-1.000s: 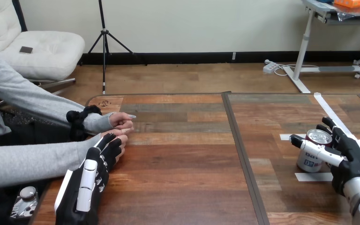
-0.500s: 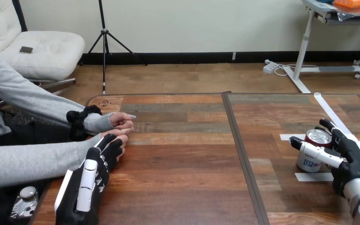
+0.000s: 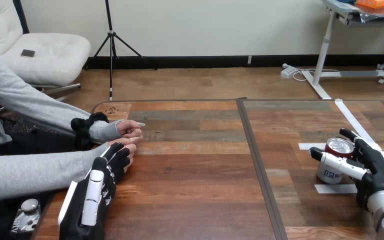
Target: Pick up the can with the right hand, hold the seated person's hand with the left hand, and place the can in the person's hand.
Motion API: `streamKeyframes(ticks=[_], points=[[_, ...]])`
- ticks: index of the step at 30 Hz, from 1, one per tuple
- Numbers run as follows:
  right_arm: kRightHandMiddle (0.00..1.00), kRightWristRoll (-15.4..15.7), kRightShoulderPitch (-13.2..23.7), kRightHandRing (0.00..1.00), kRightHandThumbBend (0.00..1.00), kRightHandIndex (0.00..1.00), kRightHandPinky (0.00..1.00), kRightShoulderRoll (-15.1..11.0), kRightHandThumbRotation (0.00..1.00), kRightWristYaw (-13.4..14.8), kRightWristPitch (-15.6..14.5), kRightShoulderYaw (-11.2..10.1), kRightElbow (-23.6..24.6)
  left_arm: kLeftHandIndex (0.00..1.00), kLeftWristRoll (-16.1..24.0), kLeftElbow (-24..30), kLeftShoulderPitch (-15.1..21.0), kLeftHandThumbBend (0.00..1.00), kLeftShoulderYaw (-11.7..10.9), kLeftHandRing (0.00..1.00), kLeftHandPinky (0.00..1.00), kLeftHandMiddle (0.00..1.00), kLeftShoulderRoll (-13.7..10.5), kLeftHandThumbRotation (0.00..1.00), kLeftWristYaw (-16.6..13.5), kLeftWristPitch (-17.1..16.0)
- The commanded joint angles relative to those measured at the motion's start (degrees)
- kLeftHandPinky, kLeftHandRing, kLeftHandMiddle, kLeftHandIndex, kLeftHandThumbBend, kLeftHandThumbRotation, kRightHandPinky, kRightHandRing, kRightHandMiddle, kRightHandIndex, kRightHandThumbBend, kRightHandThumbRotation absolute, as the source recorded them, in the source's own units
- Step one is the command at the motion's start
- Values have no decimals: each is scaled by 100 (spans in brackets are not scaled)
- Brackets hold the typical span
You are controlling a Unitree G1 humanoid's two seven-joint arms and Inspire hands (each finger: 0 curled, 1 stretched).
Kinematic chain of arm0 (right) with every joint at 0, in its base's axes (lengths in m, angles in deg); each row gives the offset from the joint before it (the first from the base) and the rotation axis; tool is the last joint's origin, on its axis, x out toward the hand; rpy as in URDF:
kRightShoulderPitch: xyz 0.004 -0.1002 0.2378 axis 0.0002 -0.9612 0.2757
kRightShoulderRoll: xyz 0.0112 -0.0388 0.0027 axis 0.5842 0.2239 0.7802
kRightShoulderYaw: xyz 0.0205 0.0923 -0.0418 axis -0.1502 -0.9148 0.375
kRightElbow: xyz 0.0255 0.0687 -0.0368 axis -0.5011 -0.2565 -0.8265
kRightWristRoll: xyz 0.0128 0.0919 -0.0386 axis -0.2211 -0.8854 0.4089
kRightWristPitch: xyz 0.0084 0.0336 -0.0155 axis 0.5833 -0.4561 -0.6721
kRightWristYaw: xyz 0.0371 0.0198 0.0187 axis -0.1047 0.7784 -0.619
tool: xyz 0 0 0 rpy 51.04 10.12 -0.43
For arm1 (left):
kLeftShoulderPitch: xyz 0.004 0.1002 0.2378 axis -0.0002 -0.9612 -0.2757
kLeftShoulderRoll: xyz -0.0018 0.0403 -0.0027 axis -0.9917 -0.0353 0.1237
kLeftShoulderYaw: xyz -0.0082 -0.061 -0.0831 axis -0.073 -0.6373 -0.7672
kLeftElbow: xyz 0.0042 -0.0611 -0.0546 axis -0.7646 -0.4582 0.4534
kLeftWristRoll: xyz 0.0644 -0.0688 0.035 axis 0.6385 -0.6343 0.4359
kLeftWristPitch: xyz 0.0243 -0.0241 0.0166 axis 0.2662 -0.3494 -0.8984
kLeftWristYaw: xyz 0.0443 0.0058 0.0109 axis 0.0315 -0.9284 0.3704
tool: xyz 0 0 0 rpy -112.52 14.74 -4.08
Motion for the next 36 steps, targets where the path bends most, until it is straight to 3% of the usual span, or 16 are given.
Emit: streamKeyframes(ticks=[1, 15, 25, 36], points=[[85, 89, 209, 83, 89, 86, 79, -87, 0, 130, -53, 82, 38, 89, 21, 297, 246, 57, 44, 90, 94, 89, -62, 100, 21, -81], [74, 444, 243, 71, 83, 76, 66, -153, 0, 629, -298, 346, 21, 89, -31, 308, 243, 56, 33, 91, 95, 89, -40, 100, 43, -42], [65, 764, 226, 59, 77, 66, 54, -177, 0, 1085, -278, 563, 32, 89, -5, 357, 215, 59, 44, 91, 95, 90, -70, 100, 36, -11], [56, 924, 206, 51, 72, 57, 47, -198, 0, 1289, -126, 671, 0, 89, -7, 320, 241, 56, 37, 91, 95, 89, -58, 100, 26, -33]])
